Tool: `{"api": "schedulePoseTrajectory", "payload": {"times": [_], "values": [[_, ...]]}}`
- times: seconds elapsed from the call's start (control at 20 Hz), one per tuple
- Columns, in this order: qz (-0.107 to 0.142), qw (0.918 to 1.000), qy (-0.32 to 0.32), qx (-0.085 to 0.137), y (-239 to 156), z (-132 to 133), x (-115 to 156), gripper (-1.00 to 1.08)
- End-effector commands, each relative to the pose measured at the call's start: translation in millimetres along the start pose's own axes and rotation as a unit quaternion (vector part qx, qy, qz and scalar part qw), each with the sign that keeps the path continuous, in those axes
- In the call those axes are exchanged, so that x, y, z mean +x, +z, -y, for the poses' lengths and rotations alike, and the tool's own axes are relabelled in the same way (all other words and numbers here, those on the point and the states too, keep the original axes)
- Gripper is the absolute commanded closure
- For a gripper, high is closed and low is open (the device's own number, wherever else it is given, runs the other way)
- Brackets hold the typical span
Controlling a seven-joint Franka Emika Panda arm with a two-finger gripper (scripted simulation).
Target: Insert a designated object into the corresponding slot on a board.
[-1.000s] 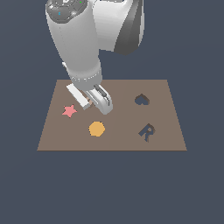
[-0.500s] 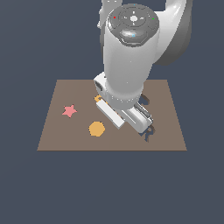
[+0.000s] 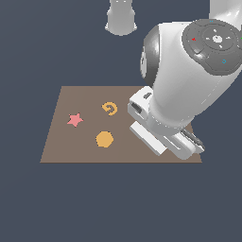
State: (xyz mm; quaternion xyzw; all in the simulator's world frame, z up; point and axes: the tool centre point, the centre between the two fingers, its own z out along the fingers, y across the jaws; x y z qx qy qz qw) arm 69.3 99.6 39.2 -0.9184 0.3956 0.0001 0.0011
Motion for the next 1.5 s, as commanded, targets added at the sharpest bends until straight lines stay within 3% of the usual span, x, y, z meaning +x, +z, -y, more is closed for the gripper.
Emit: {"api": "schedulePoseTrajectory", "payload": {"times": [0.0,0.35,0.95,1.0,1.45], "values": [[0.0,1.0,-0.001,0.0,-0.5,11.7,-2.4,1.08],[0.0,1.0,-0.004,0.0,-1.0,28.9,-6.3,1.08],[0.0,1.0,-0.004,-0.001,8.8,30.7,-6.4,1.08],[0.0,1.0,-0.004,-0.001,8.8,30.7,-6.4,-0.92],[0.0,1.0,-0.004,-0.001,8.8,30.7,-6.4,-0.92]]}}
